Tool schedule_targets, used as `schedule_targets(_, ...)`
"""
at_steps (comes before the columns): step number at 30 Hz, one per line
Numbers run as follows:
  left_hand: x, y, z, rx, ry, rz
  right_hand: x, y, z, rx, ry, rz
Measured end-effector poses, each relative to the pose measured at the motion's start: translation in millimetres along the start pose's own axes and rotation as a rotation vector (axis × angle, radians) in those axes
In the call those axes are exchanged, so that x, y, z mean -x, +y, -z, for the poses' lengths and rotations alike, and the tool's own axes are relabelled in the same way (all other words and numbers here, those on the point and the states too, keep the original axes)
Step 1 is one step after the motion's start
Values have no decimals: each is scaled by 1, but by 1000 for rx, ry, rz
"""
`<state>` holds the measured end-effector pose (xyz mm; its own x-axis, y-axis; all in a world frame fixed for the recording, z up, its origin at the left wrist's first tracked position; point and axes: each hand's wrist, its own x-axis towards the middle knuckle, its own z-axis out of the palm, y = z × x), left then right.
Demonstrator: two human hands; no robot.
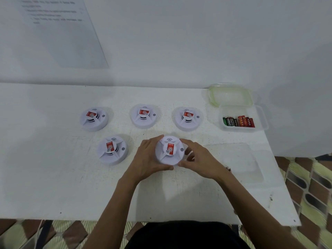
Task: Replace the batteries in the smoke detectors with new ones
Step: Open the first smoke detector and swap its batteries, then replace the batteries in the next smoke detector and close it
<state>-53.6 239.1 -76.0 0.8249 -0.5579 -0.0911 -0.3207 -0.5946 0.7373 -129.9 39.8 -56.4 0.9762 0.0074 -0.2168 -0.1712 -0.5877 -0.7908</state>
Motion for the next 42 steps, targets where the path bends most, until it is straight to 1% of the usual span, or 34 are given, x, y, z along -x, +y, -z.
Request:
schedule_targets(4,-5,-10,-9,-28,-7,28,-5,5,-7,38,-6,-4)
schedule_targets(8,-4,-11,-13,-12,36,28,-6,4,-10,82,8,-19)
schedule_targets(12,0,-13,-17,-22,64,0,-1,1,-12,100,24,-50)
schedule_targets(15,2,-12,-19,-27,53,-33,2,-5,-13,100,43,-82)
schedule_targets(16,0,-13,-20,-33,41,-66,3,-6,-13,111,80,-99)
schedule_targets(18,2,-16,-13,-50,36,-100,4,-14,-15,162,220,-100)
schedule_targets(20,10,-14,0,-39,132,-181,2,-27,-19,155,338,-50)
schedule_targets(21,17,-13,11,-52,182,-185,-1,-36,-22,128,352,-13)
schedule_targets(25,38,-30,52,-141,367,-233,-17,-66,-39,21,282,128)
schedule_targets(27,41,-45,70,-196,444,-192,-28,-77,-53,-21,240,150)
schedule_targets(28,42,-53,78,-220,453,-136,-35,-83,-61,-55,225,149)
schedule_targets(30,43,-74,88,-277,408,15,-49,-90,-76,-125,184,112)
schedule_targets(32,41,-92,96,-295,255,173,-63,-93,-91,-134,115,45)
schedule_targets(34,37,-103,98,-272,119,279,-75,-92,-104,-79,29,-19)
schedule_targets(36,35,-108,96,-288,75,268,-82,-94,-112,1,-16,-25)
schedule_targets(38,35,-107,93,-288,109,222,-85,-97,-117,27,-37,-15)
schedule_targets(40,37,-104,91,-268,166,184,-83,-100,-116,-45,-45,-14)
schedule_targets(42,39,-95,90,-226,206,171,-75,-104,-108,-227,-49,-63)
